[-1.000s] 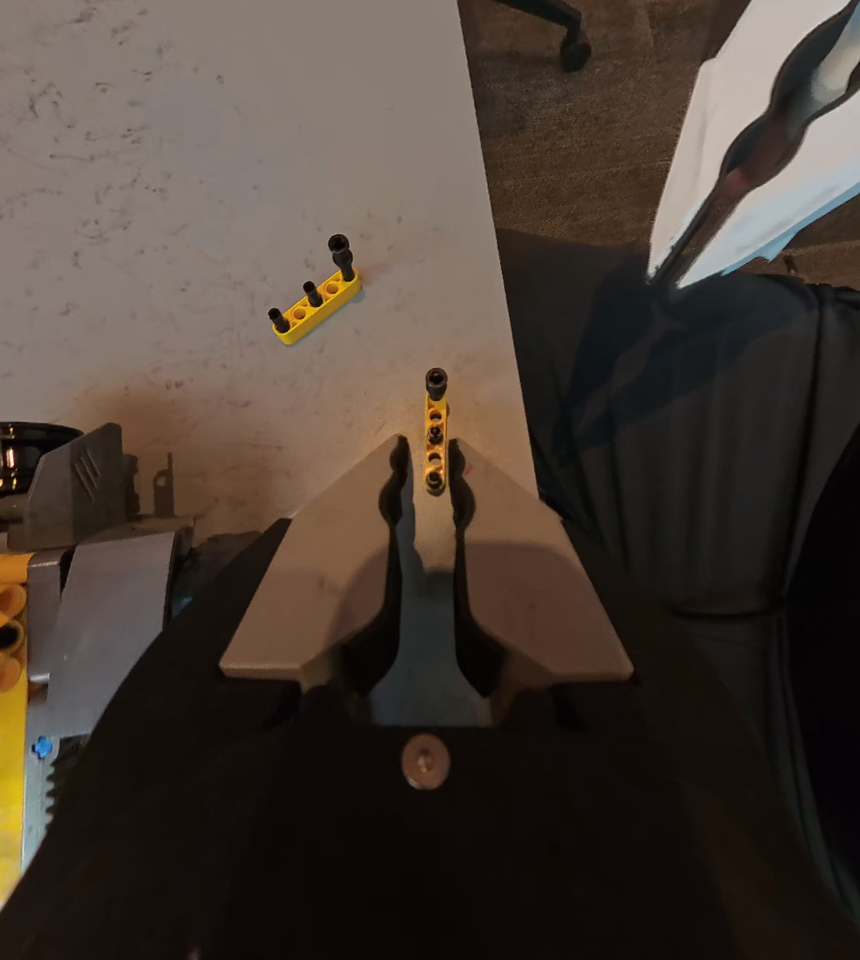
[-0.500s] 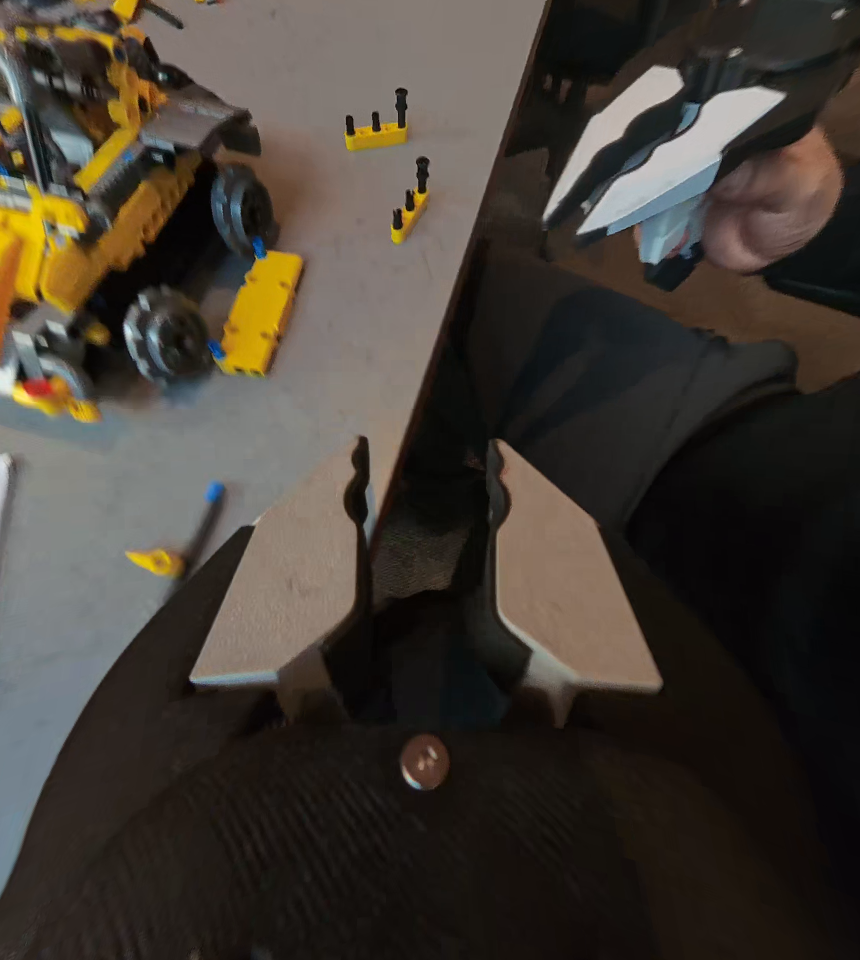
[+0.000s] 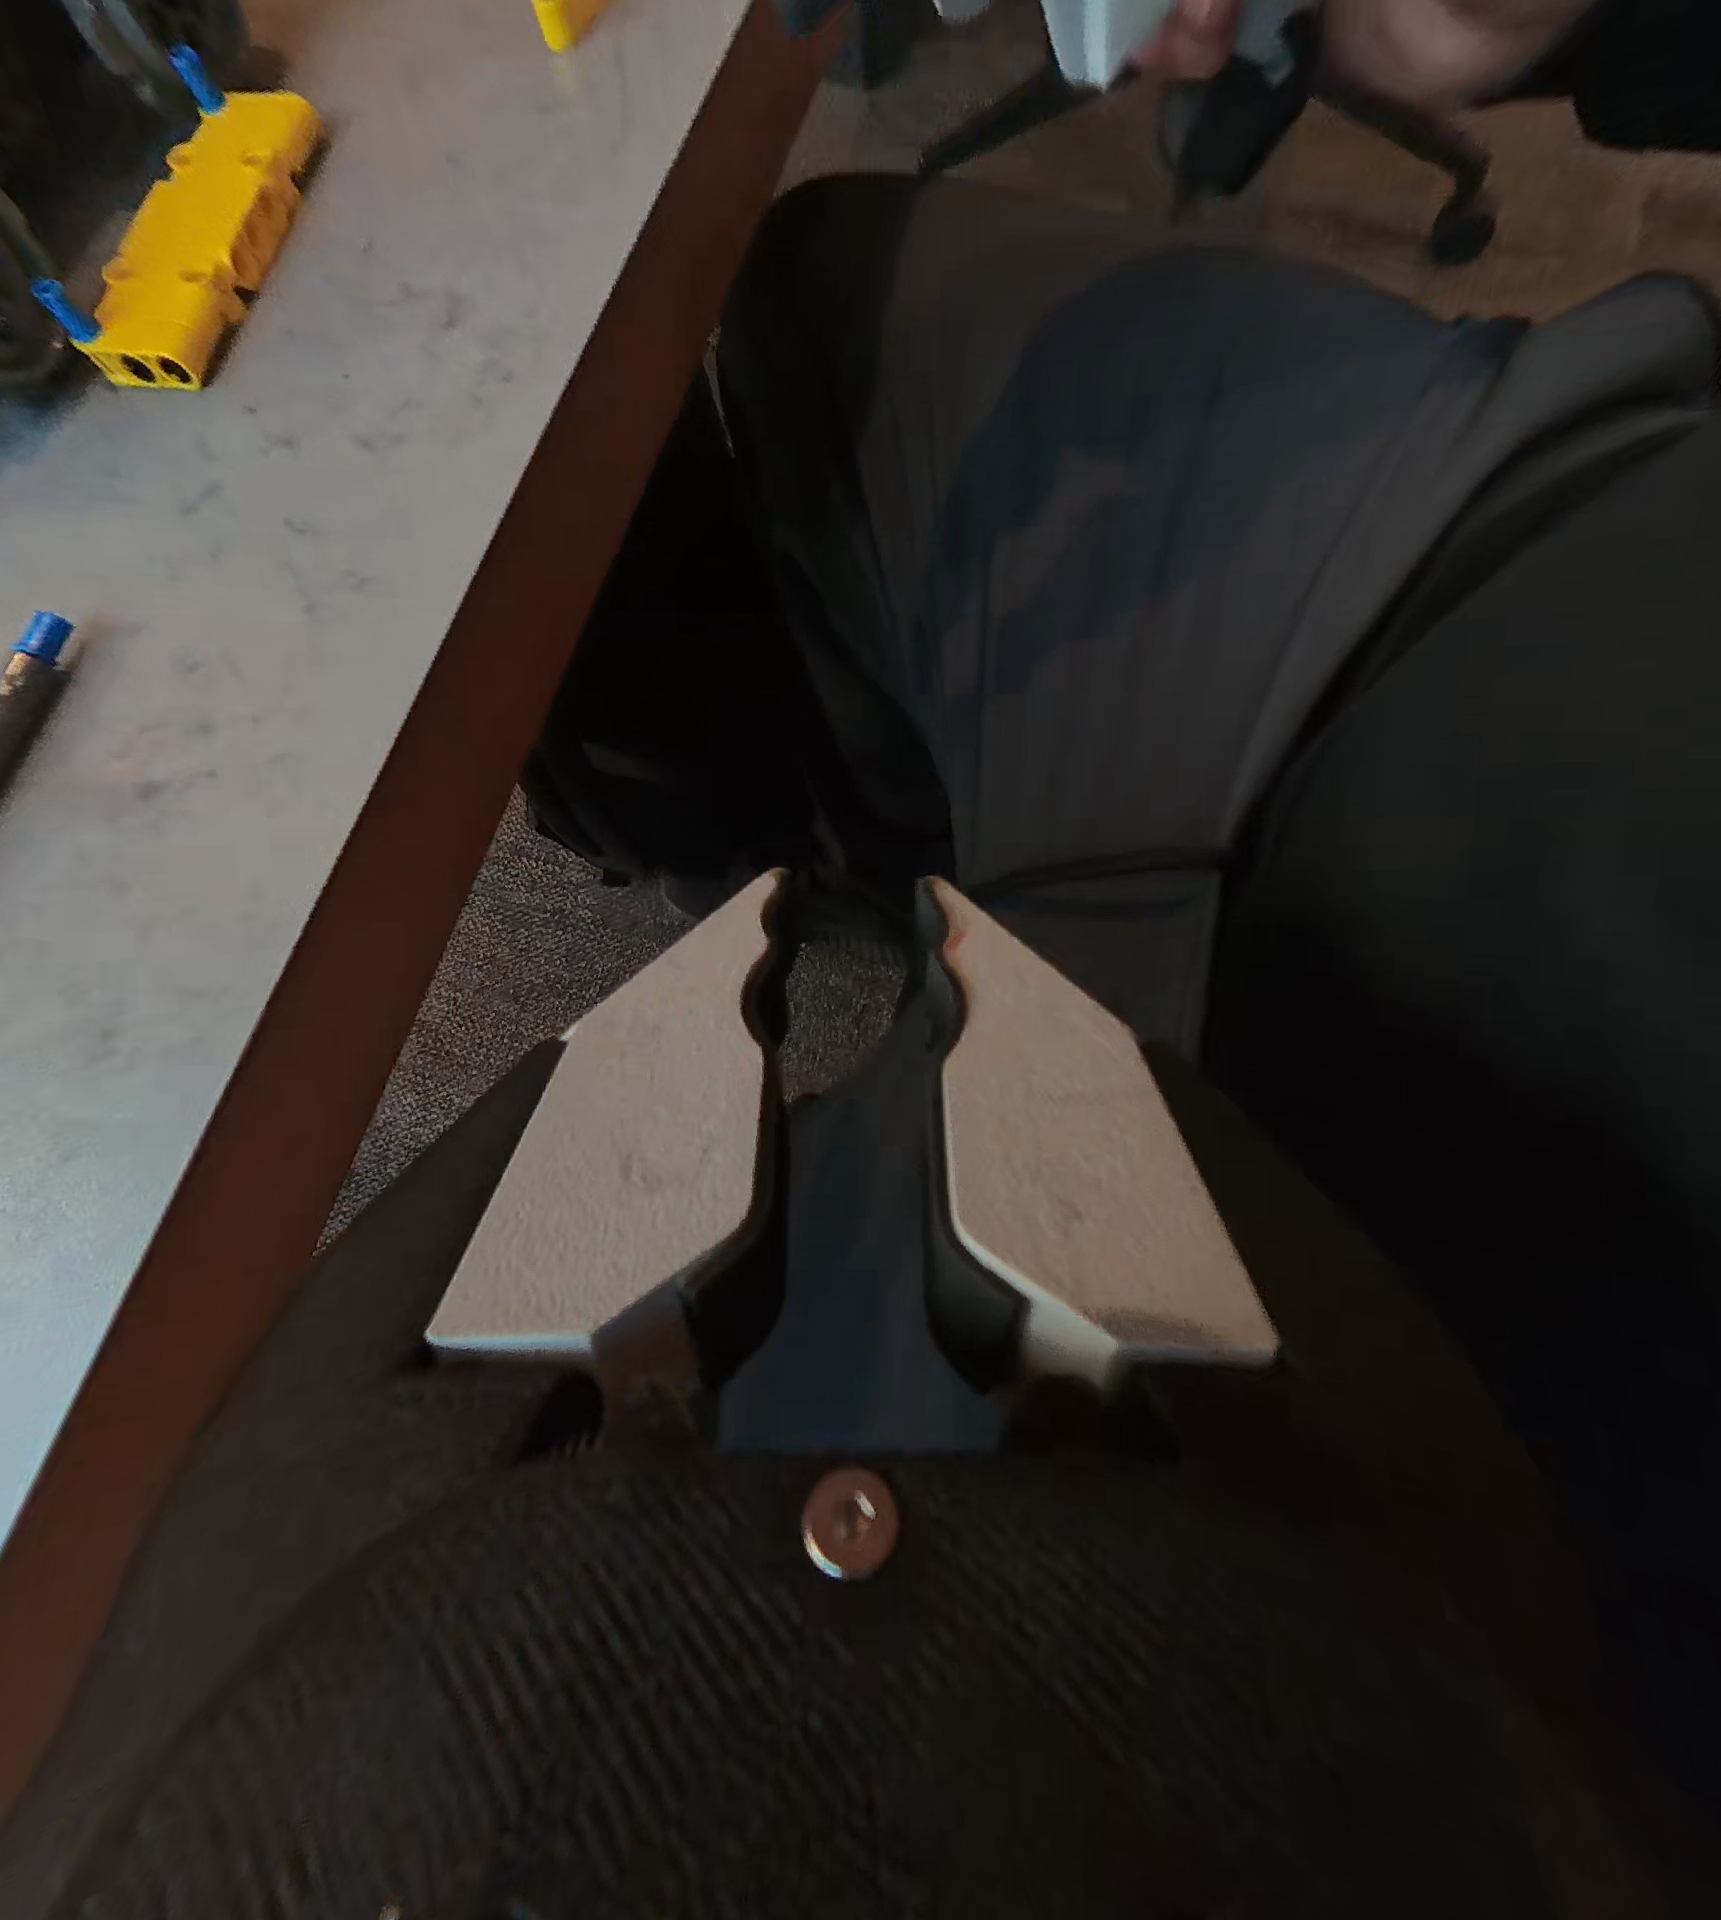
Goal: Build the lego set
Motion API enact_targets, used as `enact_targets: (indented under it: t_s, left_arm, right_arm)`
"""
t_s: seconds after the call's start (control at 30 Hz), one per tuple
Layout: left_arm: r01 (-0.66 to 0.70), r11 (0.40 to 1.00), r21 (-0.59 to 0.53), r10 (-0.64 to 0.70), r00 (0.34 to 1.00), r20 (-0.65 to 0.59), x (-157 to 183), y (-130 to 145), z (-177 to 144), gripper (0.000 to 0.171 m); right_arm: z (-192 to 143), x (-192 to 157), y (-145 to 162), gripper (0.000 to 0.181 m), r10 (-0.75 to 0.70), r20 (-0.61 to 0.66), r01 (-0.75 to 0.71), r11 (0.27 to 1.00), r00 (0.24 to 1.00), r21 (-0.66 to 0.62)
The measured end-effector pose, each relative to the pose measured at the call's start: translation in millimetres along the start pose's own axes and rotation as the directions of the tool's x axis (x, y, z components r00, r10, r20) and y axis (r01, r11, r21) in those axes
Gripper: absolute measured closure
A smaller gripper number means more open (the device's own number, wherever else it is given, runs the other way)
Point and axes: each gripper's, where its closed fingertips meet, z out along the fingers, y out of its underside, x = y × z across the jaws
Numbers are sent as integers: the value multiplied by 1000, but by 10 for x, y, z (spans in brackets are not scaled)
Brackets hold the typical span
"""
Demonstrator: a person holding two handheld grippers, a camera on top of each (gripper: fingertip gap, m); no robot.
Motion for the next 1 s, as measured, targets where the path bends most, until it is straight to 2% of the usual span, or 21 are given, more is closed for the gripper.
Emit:
enact_targets:
  t_s: [0.1, 0.37, 0.67, 0.83, 1.0]
  left_arm:
    - [-33, 999, -32, 33, 999, 3, -6, 65, 43, 157]
    - [-100, 995, -26, 100, 995, 17, -18, -22, 92, 168]
    - [-159, 987, -35, 159, 987, 1, 55, -82, 181, 171]
    - [-171, 983, -74, 172, 985, 11, 86, 24, 168, 171]
    - [-171, 983, -59, 175, 983, 59, 59, 29, 46, 171]
  right_arm:
    - [-35, 46, -21, 167, 7, -17, -7, 1000, 1000, 10]
    - [-127, 30, 5, 166, -16, -48, 16, 1000, 999, 1]
    - [-182, 19, 46, 162, -33, -71, 32, 999, 997, -16]
    - [-107, 11, -6, 163, -46, -61, 46, 999, 997, -7]
    - [60, -27, 25, 163, -58, -22, 57, 998, 998, -30]
